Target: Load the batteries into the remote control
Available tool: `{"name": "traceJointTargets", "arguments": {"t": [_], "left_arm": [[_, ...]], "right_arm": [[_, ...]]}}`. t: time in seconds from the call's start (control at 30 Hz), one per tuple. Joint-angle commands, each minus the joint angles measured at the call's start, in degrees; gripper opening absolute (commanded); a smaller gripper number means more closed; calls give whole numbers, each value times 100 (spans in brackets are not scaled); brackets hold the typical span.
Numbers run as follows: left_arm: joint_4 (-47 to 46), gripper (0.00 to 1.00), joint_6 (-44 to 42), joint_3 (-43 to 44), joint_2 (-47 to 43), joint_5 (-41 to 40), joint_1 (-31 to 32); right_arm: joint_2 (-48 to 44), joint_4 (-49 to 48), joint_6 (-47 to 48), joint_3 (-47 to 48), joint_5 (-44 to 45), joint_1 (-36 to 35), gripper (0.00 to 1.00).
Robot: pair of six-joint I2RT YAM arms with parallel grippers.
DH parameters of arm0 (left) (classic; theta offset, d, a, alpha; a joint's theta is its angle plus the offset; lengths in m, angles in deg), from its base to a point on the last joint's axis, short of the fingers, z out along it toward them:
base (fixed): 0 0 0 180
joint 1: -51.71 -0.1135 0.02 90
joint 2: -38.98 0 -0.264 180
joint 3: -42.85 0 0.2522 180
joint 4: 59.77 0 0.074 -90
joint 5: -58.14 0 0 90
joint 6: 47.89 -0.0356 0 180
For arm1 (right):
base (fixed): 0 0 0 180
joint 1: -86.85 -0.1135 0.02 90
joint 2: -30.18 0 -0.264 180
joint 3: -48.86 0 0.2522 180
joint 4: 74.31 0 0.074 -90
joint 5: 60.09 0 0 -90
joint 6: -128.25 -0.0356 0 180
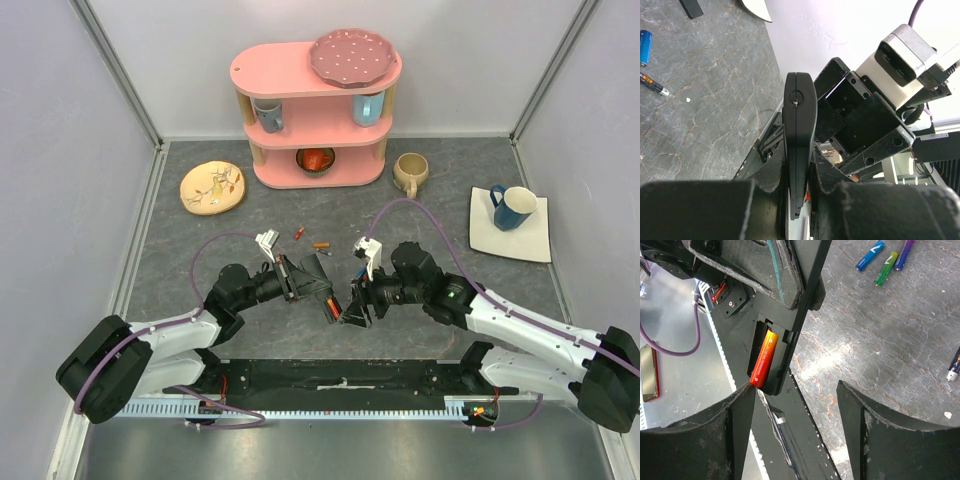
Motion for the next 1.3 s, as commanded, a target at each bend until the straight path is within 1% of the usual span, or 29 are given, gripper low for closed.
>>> {"name": "traceJointTargets", "arguments": {"t": [0.0, 0.77, 1.27], "left_arm": [[-498, 2, 141, 226, -44, 1086, 341], [-559, 2, 26, 490, 246, 1499, 551], [-454, 2, -35, 648, 369, 1693, 560]], "right_arm": [[70, -614, -5, 171, 1025, 328, 72], [78, -649, -173, 180, 849, 645, 72], [-18, -658, -278, 101, 717, 979, 72]]}}
